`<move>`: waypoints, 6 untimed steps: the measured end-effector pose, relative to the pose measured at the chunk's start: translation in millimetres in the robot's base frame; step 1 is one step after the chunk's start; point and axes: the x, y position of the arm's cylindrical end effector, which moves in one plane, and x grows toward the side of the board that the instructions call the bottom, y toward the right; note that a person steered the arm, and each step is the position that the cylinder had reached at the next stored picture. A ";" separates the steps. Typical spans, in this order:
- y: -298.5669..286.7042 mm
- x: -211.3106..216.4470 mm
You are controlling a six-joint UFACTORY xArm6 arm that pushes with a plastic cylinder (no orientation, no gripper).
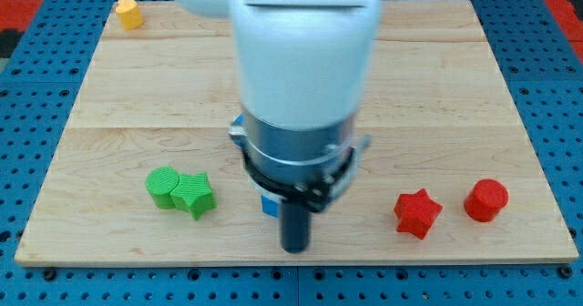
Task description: Place the blue triangle to the bottom right of the blue cube
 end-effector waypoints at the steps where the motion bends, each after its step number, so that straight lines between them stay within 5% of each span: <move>1: -12.8 -39.9; 3: -22.6 -83.4; 4: -6.5 -29.0; 6: 95.8 2.2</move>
